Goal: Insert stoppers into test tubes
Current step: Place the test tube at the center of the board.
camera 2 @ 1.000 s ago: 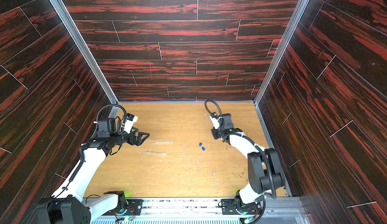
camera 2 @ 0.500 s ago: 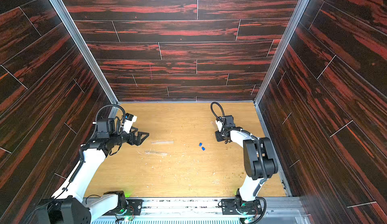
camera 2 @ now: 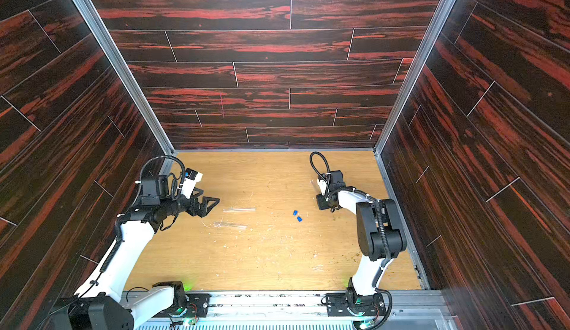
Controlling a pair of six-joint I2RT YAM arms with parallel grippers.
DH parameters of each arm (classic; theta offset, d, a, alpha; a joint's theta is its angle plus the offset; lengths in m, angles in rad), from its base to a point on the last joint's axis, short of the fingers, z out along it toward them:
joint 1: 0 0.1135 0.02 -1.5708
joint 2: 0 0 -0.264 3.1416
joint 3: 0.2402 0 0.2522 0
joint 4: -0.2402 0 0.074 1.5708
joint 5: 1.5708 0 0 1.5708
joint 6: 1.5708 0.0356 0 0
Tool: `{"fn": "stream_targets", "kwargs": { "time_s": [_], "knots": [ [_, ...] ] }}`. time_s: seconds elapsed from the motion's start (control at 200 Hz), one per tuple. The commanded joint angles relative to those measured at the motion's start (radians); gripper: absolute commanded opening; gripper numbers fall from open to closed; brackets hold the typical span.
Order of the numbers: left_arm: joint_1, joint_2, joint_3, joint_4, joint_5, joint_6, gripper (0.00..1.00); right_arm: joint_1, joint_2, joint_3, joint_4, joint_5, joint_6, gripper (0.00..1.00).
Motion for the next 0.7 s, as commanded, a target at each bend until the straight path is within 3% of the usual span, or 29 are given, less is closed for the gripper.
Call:
{"fn": "stream_targets", "kwargs": {
  "time_s": [0.0,0.356,0.697],
  "knots": [
    [0.006,-0.022,-0.004,-0.014,0.015,0.028,1.00,-0.001,0.009,0.005,-0.016,-0.016,0.014,0.29],
    [0.015,-0.026,-0.003,-0.029,0.020,0.038,1.00,-0.001,-0.022,0.004,-0.028,-0.018,0.012,0.39],
    [0.023,-0.019,-0.032,0.002,0.009,0.065,1.00,0.054,-0.177,0.013,-0.096,0.002,-0.012,0.48]
  ]
}}
